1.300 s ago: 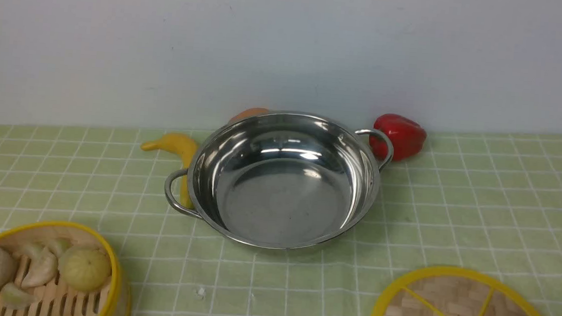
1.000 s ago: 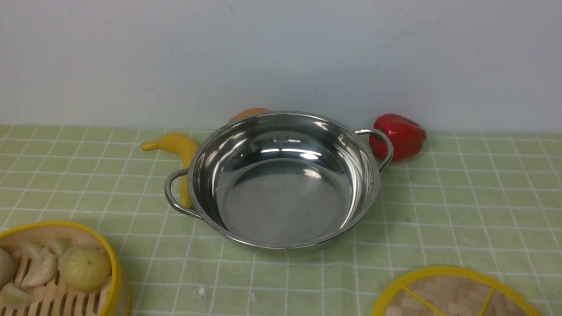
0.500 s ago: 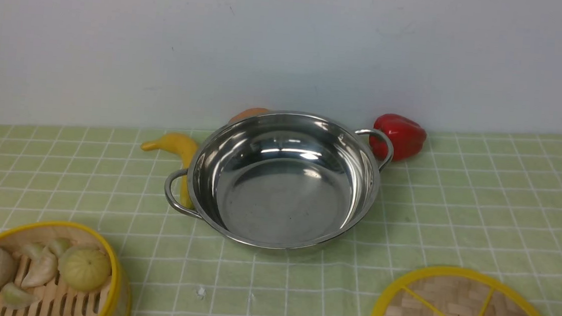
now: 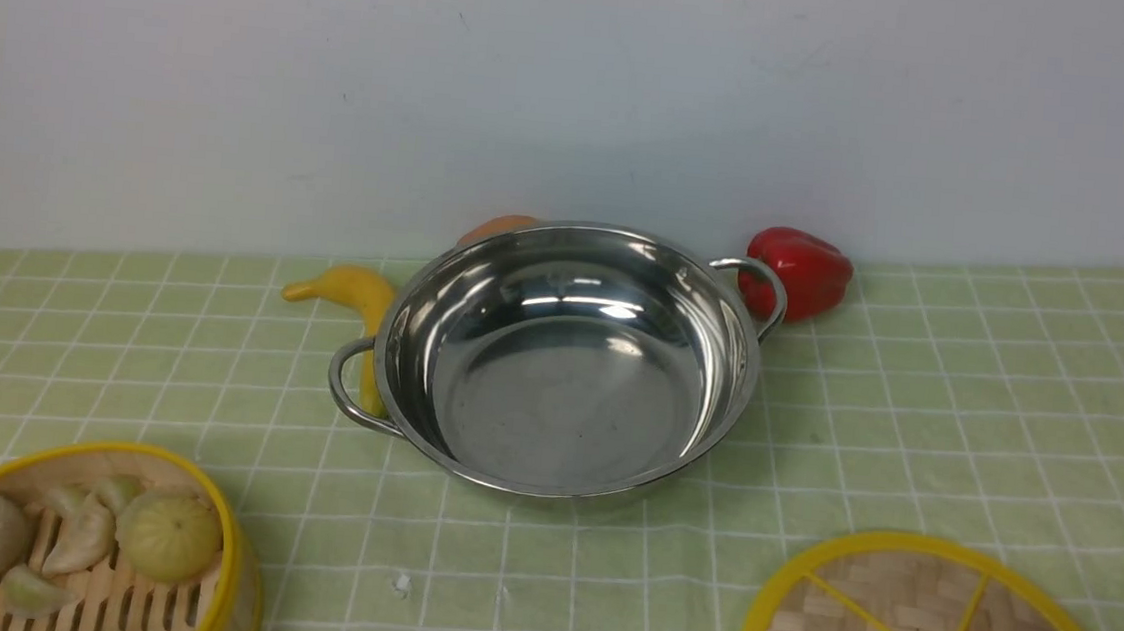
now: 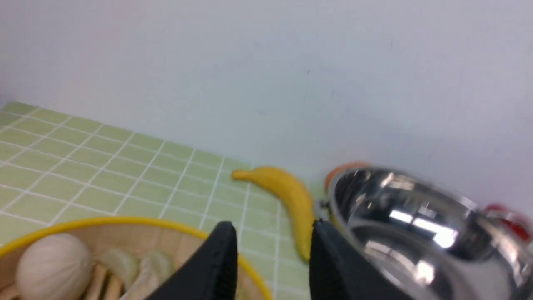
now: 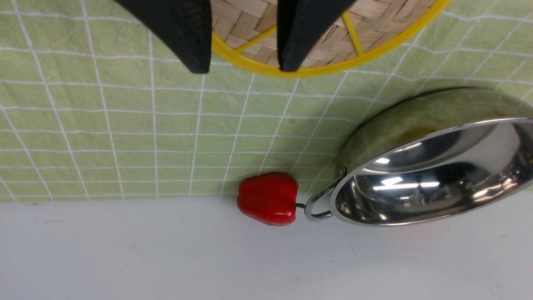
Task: Place the steamer in the pot on the green tablecloth, and put the lid on the steamer.
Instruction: 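Grasp the rim of the steamer basket holding the buns with the left gripper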
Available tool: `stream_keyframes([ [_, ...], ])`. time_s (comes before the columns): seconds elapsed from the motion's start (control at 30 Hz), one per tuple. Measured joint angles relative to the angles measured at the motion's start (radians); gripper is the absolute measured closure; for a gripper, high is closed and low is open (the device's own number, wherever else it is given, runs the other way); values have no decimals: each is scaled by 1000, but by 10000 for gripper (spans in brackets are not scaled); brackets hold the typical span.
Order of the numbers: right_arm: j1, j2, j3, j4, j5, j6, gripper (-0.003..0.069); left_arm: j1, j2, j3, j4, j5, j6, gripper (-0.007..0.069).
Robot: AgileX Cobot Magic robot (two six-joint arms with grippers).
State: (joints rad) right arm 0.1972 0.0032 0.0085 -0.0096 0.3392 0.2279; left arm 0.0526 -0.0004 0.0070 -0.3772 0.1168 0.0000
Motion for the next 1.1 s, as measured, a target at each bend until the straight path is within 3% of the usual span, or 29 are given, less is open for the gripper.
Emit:
stream_keyframes([
  [0.13, 0, 0, 0, 0, 0, 0, 416, 0, 0, -2, -125, -72, 0, 382],
  [0.4, 0, 0, 0, 0, -1, 0, 416, 0, 206, -207, -116, 170, 73, 382],
  [0.7, 0, 0, 0, 0, -1, 0, 416, 0, 748, -597, -18, 826, 311, 382],
  [0.93, 0, 0, 0, 0, -1, 0, 416, 0, 1061, -742, 66, 931, 587, 364],
  [1.1, 0, 0, 0, 0, -1, 0, 416, 0, 1208, -771, 68, 929, 614, 243],
])
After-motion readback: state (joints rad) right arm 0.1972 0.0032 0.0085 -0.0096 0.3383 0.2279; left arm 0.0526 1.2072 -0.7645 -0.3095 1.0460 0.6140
